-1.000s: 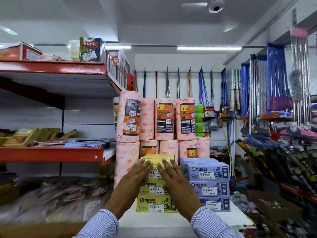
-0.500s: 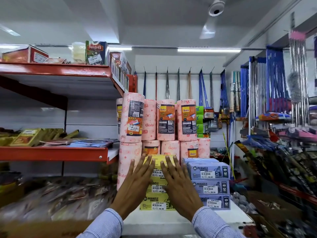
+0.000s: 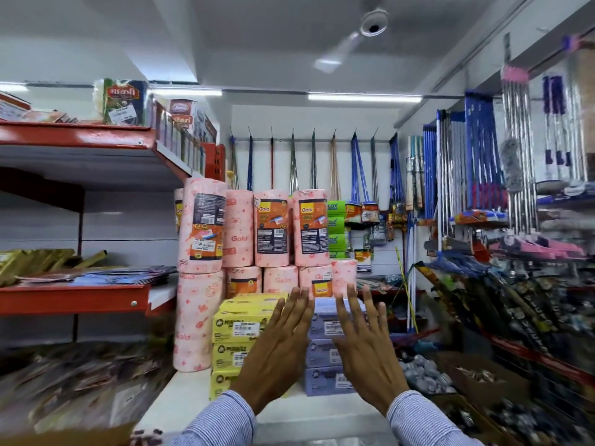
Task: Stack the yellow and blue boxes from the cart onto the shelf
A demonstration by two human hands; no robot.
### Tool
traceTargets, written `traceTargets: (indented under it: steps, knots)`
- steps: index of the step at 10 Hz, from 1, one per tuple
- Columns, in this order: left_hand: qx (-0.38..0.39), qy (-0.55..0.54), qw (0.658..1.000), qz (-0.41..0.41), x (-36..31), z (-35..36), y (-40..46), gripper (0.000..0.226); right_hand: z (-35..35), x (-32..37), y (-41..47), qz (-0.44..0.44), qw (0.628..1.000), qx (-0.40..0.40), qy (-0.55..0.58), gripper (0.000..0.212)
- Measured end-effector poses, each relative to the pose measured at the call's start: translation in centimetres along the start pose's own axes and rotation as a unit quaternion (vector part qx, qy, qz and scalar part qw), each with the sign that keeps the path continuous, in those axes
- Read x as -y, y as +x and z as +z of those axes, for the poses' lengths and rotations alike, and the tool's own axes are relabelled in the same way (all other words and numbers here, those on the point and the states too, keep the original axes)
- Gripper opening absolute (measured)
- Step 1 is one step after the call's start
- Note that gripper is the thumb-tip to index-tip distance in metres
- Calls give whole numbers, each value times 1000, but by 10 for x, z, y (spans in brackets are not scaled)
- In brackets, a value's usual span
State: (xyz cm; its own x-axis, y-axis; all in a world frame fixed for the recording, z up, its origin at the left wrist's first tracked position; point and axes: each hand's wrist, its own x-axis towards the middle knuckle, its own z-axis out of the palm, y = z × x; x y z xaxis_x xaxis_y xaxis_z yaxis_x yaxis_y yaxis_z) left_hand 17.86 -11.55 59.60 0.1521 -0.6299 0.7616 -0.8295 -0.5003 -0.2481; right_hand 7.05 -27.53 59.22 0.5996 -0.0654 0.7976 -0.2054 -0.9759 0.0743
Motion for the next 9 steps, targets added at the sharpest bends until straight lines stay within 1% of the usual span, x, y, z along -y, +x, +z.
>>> traceTargets:
  steps: [1,2,3,4,6,7,8,9]
  knots:
    - [19,22,1000,3,-16,18,14,69,6,-22,-3,23,999,8,36,70]
    - [32,37,999,-3,-25,30,24,65,12,-33,-2,3,997,14,73,77]
    - [33,52,998,-18,-27,37,26,62,16,-38,1,-17,994,17,102,79]
    - [39,62,997,-23,-27,39,25,60,20,-40,3,-31,993,15,115,76]
    - [47,98,994,-33,-26,33,23,59,26,-40,5,-58,993,6,105,73]
    - [53,111,991,-48,-28,31,24,60,26,-38,5,-63,995,14,70,69]
    - [52,115,991,-45,-32,28,24,60,24,-36,6,-43,998,8,43,66]
    - [34,102,993,-51,-38,17,22,63,16,-32,6,-45,999,3,30,68]
